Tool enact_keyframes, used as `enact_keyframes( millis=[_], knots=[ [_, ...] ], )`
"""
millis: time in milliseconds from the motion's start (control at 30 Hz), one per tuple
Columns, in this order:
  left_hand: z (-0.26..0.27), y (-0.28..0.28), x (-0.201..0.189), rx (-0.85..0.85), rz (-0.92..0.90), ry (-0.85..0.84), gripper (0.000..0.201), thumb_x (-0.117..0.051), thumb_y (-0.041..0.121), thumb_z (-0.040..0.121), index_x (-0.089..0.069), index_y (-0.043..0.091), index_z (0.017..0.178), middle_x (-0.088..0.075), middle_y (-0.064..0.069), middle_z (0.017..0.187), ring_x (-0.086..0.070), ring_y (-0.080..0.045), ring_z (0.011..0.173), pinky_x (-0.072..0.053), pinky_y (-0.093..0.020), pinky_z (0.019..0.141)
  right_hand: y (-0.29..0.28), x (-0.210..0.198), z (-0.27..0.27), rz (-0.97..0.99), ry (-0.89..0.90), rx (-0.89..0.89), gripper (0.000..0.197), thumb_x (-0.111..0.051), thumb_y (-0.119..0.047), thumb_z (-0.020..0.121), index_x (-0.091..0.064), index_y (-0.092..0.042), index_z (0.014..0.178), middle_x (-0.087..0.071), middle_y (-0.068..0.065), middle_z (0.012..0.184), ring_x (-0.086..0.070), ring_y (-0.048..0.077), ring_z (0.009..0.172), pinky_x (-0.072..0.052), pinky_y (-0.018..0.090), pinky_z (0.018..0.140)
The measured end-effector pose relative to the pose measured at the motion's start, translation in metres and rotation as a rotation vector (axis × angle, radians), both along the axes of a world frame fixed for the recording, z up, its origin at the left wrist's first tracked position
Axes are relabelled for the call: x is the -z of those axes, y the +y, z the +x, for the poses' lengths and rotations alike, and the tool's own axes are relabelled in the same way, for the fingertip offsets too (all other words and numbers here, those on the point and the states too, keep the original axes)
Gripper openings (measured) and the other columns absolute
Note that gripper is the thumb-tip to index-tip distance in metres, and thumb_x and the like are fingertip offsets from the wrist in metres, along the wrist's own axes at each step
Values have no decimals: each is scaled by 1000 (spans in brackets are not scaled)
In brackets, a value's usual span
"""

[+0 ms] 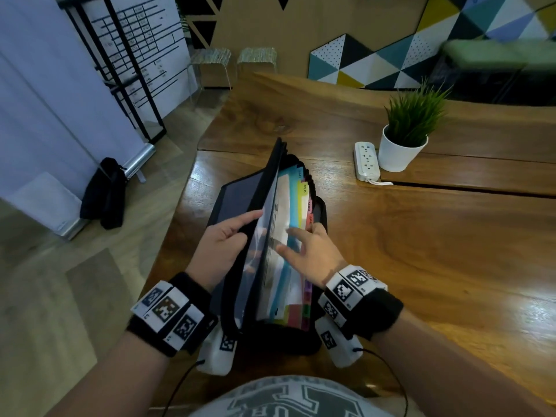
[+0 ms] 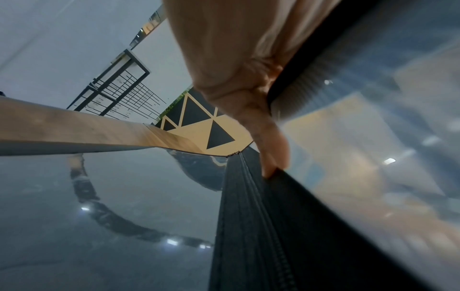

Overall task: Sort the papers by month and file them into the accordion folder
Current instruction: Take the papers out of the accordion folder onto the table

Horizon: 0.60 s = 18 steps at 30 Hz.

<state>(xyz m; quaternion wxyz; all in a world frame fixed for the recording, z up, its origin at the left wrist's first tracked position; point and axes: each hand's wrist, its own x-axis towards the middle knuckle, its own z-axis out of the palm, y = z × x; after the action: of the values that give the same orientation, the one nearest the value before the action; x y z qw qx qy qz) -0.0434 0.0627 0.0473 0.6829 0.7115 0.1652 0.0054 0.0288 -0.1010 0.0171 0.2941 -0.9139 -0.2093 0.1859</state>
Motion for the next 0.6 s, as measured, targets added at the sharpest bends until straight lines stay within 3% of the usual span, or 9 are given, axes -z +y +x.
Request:
enact_keyframes(
  millis=[133,200,233,367,433,500,600],
  knots=[
    [3,-7,-2,27,39,1,57,-34,-12,87,-66,26,115,-72,-7,96,-69,-37,75,-55,-28,46,9,8,7,-74,-62,135,63,-57,-56,81,-52,-10,124,-36,8,127,-47,24,114,-41,30,96],
    [5,-11,-5,33,74,-20,54,-34,-12,87,-64,22,116,-70,-10,84,-65,-21,54,-48,-22,40,15,11,14,-140,-58,173,65,-60,-54,78,-55,-5,121,-39,12,128,-40,25,120,-40,32,97],
    [6,-14,-6,32,101,-31,53,-35,-13,87,-64,21,117,-69,-9,83,-62,-16,51,-46,-22,41,20,13,20,-181,-15,200,63,-62,-53,77,-58,-5,117,-41,12,126,-38,25,120,-41,32,95],
    [8,-21,-1,35,121,-20,52,-37,-11,88,-63,22,118,-68,-5,112,-71,-27,81,-59,-44,63,41,24,35,-435,97,351,47,-65,-43,80,-57,-14,116,-48,6,119,-48,17,109,-43,26,91],
    [8,-23,0,14,135,-32,51,-39,-10,87,-63,22,117,-67,-4,115,-70,-23,90,-59,-38,69,46,30,35,-455,55,366,40,-58,-37,88,-53,-13,121,-48,5,122,-48,17,112,-39,26,94],
    [9,-26,0,3,133,-36,50,-39,-10,87,-64,24,116,-68,-5,113,-71,-19,85,-59,-32,60,44,34,33,-375,78,329,39,-53,-34,91,-55,-8,121,-47,9,125,-47,22,115,-39,28,97],
    [11,-27,0,-10,108,-19,51,-39,-8,89,-65,29,113,-71,0,105,-70,-33,83,-59,-38,52,25,25,33,-100,147,358,33,-62,-31,85,-65,-7,108,-53,11,120,-57,26,103,-50,35,89]
  ],
)
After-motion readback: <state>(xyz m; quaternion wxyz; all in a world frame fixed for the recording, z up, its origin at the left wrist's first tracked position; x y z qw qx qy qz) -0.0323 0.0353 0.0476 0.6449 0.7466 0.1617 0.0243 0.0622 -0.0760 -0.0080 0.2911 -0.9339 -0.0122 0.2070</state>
